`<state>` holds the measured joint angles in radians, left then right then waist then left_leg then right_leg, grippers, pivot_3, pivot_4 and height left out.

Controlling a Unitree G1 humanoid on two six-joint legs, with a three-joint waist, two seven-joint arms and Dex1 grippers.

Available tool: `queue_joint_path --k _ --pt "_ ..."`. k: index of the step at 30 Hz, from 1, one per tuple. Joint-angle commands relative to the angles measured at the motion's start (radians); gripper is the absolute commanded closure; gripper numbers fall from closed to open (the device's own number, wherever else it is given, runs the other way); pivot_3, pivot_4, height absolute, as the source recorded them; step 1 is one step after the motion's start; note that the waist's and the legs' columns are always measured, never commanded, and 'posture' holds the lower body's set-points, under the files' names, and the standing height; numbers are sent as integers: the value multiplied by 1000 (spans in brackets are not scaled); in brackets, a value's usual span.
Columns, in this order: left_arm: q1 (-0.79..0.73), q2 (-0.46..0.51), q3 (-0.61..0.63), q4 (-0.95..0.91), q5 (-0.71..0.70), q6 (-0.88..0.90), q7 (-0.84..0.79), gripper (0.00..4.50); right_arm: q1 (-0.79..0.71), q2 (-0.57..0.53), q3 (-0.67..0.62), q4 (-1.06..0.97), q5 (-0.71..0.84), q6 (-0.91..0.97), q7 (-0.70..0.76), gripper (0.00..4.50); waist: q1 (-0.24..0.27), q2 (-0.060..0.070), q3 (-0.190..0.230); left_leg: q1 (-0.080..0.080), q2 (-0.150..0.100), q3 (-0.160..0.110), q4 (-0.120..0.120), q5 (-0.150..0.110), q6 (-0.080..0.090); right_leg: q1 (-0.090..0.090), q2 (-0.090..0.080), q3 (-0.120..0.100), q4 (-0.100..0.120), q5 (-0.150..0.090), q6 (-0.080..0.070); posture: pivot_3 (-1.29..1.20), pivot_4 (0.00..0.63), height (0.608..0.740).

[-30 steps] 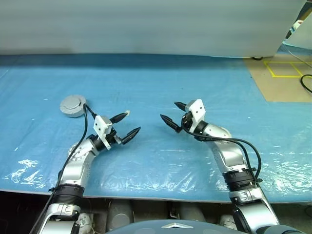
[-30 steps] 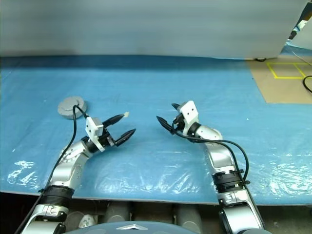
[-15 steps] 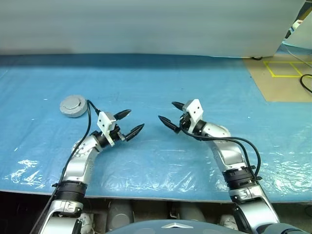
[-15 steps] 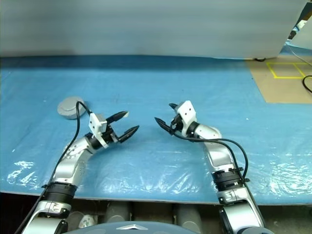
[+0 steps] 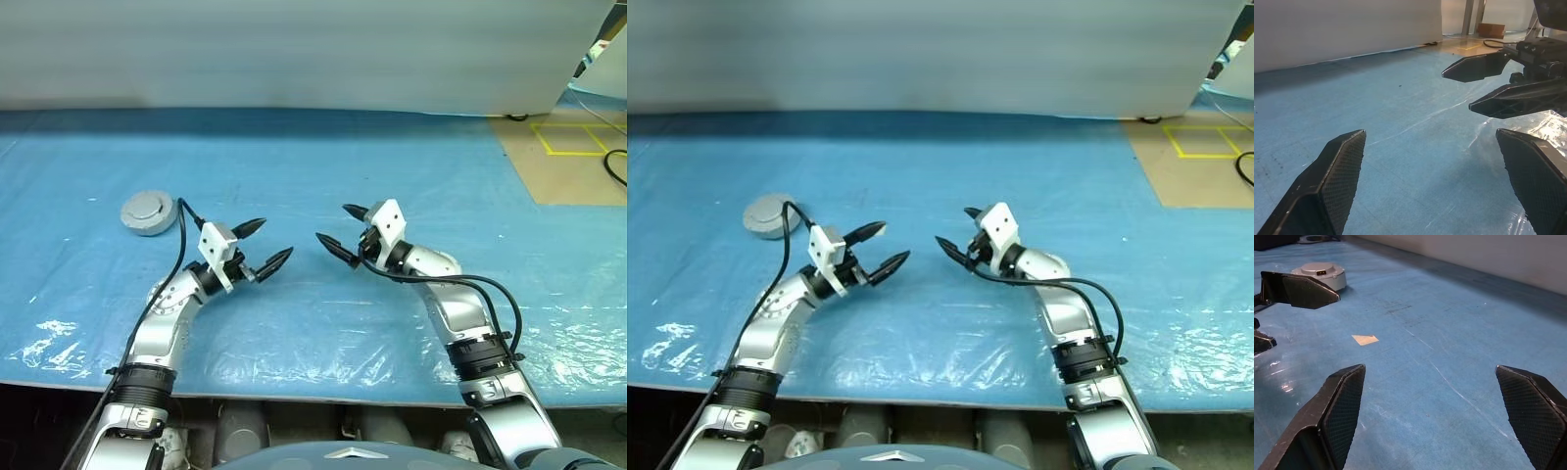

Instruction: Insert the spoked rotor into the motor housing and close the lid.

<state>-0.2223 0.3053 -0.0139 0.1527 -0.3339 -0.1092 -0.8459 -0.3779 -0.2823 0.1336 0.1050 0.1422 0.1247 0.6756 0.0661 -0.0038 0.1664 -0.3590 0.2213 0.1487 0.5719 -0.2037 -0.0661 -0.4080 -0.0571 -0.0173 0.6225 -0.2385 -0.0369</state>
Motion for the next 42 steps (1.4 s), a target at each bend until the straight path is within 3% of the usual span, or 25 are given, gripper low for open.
queue_joint_path --k 1,42 --pt "2 -3 -6 -43 1 1 5 0 -6 -3 -3 -17 2 -23 4 17 0 0 0 0 0 0 0 0 0 0 0 0 0 0 0 0 150 740" --pt "4 -12 -7 -33 7 -2 11 0 -11 -3 18 -7 -16 -40 9 17 0 0 0 0 0 0 0 0 0 0 0 0 0 0 0 0 150 740"
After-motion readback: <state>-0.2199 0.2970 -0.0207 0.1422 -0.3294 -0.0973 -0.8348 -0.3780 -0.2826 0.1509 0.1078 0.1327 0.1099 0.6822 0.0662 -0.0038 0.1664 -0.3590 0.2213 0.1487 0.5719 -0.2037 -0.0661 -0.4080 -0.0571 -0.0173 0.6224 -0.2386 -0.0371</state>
